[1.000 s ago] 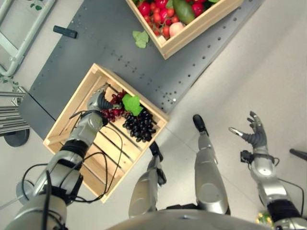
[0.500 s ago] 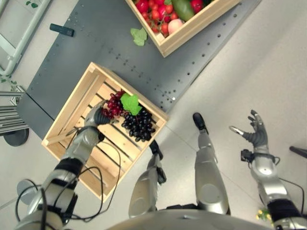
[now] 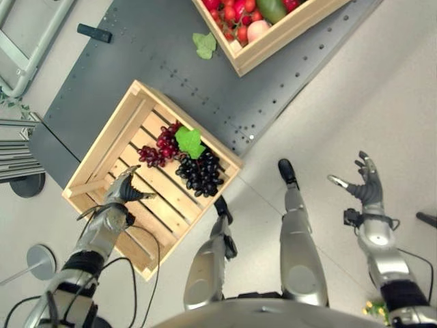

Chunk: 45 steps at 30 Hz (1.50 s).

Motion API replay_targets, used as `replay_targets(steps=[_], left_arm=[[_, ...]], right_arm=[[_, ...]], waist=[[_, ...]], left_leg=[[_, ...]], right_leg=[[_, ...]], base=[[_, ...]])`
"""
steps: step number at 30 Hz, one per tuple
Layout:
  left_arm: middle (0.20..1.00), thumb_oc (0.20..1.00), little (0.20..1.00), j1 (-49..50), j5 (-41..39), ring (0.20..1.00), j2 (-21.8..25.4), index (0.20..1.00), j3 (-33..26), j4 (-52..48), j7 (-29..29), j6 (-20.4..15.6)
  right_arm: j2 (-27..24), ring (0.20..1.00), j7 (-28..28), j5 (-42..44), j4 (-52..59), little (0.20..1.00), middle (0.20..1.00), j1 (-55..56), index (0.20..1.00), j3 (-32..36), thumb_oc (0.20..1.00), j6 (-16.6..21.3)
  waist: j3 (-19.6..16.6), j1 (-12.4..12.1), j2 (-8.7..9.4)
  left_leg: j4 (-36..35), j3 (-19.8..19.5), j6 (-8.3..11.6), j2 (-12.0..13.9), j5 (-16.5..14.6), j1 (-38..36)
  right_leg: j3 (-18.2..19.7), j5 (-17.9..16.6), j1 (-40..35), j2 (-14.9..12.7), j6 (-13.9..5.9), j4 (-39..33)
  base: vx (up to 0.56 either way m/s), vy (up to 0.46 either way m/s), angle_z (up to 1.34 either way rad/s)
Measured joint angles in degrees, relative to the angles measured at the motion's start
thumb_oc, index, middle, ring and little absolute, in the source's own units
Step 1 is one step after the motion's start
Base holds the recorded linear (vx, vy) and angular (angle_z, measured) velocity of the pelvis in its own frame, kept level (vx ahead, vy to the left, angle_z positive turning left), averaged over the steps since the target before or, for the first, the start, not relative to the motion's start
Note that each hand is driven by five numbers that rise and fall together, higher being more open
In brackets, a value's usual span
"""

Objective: Pick up the fruits from the basket on one side to the basket on the other side

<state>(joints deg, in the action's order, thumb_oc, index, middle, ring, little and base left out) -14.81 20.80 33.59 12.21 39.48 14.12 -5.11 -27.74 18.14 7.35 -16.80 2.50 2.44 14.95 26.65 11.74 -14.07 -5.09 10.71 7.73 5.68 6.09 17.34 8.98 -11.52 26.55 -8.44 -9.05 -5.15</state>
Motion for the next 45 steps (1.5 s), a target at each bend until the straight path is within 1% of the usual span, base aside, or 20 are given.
replay_targets(steps=[3, 6, 11, 15, 23, 25, 27, 30, 31, 33, 35, 39, 42, 45], left_arm=[[1.0, 1.0, 1.0, -1.64, -0.03, 1.0, 0.0, 1.0, -0.04, -1.37, 2.08, 0.36], [1.0, 1.0, 1.0, -2.28, -0.14, 1.0, 0.01, 1.0, -0.26, -4.98, 3.96, 0.58], [1.0, 1.0, 1.0, -2.16, -0.21, 1.0, 0.02, 1.0, -0.63, -8.81, 4.3, 0.51], [1.0, 1.0, 1.0, -1.21, -0.24, 1.0, 0.05, 1.0, -2.72, -12.15, 4.46, 0.26], [1.0, 1.0, 1.0, -1.21, -0.14, 1.0, 0.07, 1.0, -2.27, -11.97, 3.25, 0.32], [1.0, 1.0, 1.0, -2.12, 0.83, 1.0, 0.23, 1.0, -1.72, -10.79, 2.84, 0.35], [1.0, 1.0, 1.0, -5.24, 2.33, 1.0, 0.31, 1.0, 0.85, -6.35, 2.79, 0.86], [1.0, 1.0, 1.0, -7.36, 3.55, 1.0, 0.34, 1.0, 2.79, -3.9, 2.69, 0.93], [1.0, 1.0, 1.0, -9.49, 4.38, 1.0, 0.31, 1.0, 4.55, -0.54, 2.59, 1.34], [1.0, 1.0, 1.0, -11.2, 4.87, 1.0, 0.35, 1.0, 4.5, 1.22, 2.53, 2.21], [1.0, 1.0, 1.0, -13.34, 5.42, 1.0, 0.35, 1.0, 5.7, 3.02, 2.16, 2.49], [1.0, 1.0, 1.0, -15.82, 5.42, 1.0, -0.17, 1.0, 7.11, 6.05, 2.12, 3.11], [1.0, 1.0, 1.0, -18.31, 5.44, 1.0, -0.04, 1.0, 9.63, 8.96, 2.2, 3.78], [1.0, 1.0, 1.0, -20.38, 5.51, 1.0, -0.04, 1.0, 10.91, 10.97, 2.16, 4.41]], right_arm=[[0.02, 1.0, 0.18, 0.0, 0.39, 1.0, 1.0, 0.03, 1.0, -0.1, 1.0, 0.07], [0.02, 1.0, 0.7, 0.01, 0.54, 1.0, 1.0, 0.05, 1.0, -0.13, 1.0, 0.14], [0.01, 1.0, 1.12, 0.02, 0.64, 1.0, 1.0, 0.05, 1.0, -0.12, 1.0, 0.15], [0.02, 1.0, 1.12, 0.02, 0.67, 1.0, 1.0, 0.06, 1.0, -0.12, 1.0, 0.15], [0.01, 1.0, 1.12, 0.03, 0.8, 1.0, 1.0, 0.05, 1.0, -0.12, 1.0, 0.15], [-0.04, 1.0, 1.12, 0.02, 0.85, 1.0, 1.0, 0.06, 1.0, -0.11, 1.0, 0.15], [-0.12, 1.0, 1.12, 0.02, 1.07, 1.0, 1.0, 0.04, 1.0, -0.12, 1.0, 0.15], [-0.17, 1.0, 1.15, 0.02, 1.23, 1.0, 1.0, 0.03, 1.0, -0.12, 1.0, 0.16], [-0.19, 1.0, 1.15, 0.03, 1.81, 1.0, 1.0, 0.05, 1.0, -0.15, 1.0, 0.16], [-0.21, 1.0, 1.15, 0.04, 3.18, 1.0, 1.0, 0.1, 1.0, -0.16, 1.0, 0.18], [-0.33, 1.0, 1.14, 0.04, 4.75, 1.0, 1.0, 0.1, 1.0, -0.63, 1.0, 0.24], [-0.32, 1.0, 1.14, 0.04, 7.25, 1.0, 1.0, 0.07, 1.0, -1.12, 1.0, 0.64], [-0.46, 1.0, 1.19, 0.07, 7.83, 1.0, 1.0, 0.37, 1.0, -1.12, 1.0, 0.69], [-0.44, 1.0, 1.2, 0.08, 8.11, 1.0, 1.0, 0.47, 1.0, -1.17, 1.0, 0.94]], waist=[[0.0, 0.07, 0.0], [0.0, 0.02, 0.0], [0.0, 0.03, 0.0], [0.0, 0.0, 0.0], [0.0, 0.02, 0.0], [0.0, 0.07, 0.0], [0.01, 0.08, 0.01], [0.0, 0.34, 0.01], [0.01, 0.28, 0.02], [0.04, 0.33, 0.05], [0.04, 0.45, 0.06], [0.06, 1.44, 0.09], [0.07, 1.43, 0.1], [0.09, 1.48, 0.13]], left_leg=[[0.01, 0.01, -0.01, 0.0, 0.02, 0.21], [0.01, 0.02, -0.02, -0.02, 0.02, 0.35], [0.0, 0.15, -0.02, -0.02, 0.02, 0.52], [0.01, 0.16, -0.02, -0.02, 0.01, 0.87], [0.01, 0.25, -0.02, -0.01, 0.02, 1.48], [0.0, 0.26, -0.02, 0.0, 0.02, 1.48], [0.0, 0.3, -0.02, 0.0, 0.01, 1.53], [0.0, 0.41, -0.02, -0.01, 0.02, 2.13], [0.0, 0.55, -0.01, -0.02, 0.02, 2.54], [0.0, 0.92, -0.03, -0.03, 0.04, 2.94], [0.01, 1.14, -0.02, -0.02, 0.04, 3.14], [0.01, 1.44, -0.02, -0.02, 0.04, 3.93], [0.0, 1.65, -0.02, -0.02, 0.04, 4.33], [0.01, 1.76, -0.02, -0.04, 0.04, 4.94]], right_leg=[[0.0, -0.03, 0.23, 0.01, -0.01, 0.0], [0.0, -0.02, 0.39, -0.01, -0.01, 0.0], [0.01, -0.02, 0.72, 0.0, -0.01, 0.0], [0.01, -0.09, 1.22, 0.0, -0.01, 0.0], [0.03, -0.21, 1.88, 0.01, 0.03, 0.0], [0.03, -0.21, 1.89, 0.03, 0.03, 0.0], [0.03, -0.24, 2.01, 0.02, 0.03, 0.0], [0.03, -0.4, 2.71, 0.02, 0.05, 0.0], [0.06, -0.55, 3.24, 0.02, 0.05, 0.0], [0.07, -0.79, 3.8, 0.02, 0.12, 0.0], [0.1, -0.78, 4.1, 0.04, 0.12, 0.01], [0.1, -0.83, 4.92, 0.04, 0.16, 0.02], [0.11, -0.95, 5.55, 0.04, 0.18, 0.02], [0.15, -1.19, 6.35, 0.06, 0.23, 0.02]], base=[[0.0, 0.0, 0.0], [0.0, 0.0, 0.0], [0.0, 0.0, 0.0], [0.0, 0.0, 0.0], [0.0, 0.0, 0.0], [0.0, 0.0, 0.0], [0.0, 0.0, 0.0], [0.0, 0.005, -0.01], [0.0, 0.005, -0.05], [-0.01, 0.0, -0.07], [0.0, -0.001, -0.03], [0.0, 0.0, 0.0], [0.01, 0.006, -0.04], [-0.01, 0.003, -0.04]])
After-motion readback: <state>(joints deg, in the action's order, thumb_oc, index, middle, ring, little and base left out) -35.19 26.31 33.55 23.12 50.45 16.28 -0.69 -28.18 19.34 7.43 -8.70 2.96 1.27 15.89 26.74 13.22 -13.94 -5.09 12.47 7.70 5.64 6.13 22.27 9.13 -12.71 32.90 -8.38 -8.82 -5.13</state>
